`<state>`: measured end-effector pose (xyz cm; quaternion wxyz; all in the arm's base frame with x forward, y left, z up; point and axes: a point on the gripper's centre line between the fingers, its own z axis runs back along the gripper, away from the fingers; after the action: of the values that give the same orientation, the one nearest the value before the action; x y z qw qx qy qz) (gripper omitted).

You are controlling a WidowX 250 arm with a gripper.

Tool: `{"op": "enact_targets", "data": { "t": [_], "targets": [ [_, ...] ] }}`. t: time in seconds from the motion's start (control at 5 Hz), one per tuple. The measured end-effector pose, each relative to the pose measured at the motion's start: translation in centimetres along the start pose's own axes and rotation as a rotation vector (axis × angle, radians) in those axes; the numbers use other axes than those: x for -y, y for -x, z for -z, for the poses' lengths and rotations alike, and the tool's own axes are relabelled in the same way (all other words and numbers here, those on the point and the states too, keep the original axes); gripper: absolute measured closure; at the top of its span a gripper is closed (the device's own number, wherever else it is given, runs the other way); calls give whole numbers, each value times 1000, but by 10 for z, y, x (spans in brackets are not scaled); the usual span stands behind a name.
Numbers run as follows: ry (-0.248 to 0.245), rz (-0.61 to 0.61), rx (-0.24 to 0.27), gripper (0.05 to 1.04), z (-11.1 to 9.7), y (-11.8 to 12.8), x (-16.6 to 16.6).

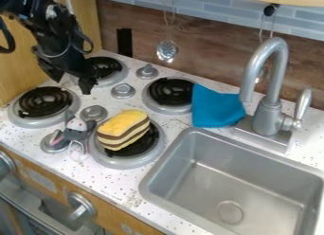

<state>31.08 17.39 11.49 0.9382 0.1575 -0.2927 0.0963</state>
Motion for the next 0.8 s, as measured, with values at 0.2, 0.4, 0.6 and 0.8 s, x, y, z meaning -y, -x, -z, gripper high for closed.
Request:
{"op": "enact_targets", "data": {
  "t": [0.2,0.4,0.6,0.8],
  "targets": [
    [12,7,-28,81,6,7,5],
    [53,39,-22,81,4,-3,27],
    [104,79,1,81,-4,-20,55],
    [159,94,47,81,-13,-37,82]
  ]
}}
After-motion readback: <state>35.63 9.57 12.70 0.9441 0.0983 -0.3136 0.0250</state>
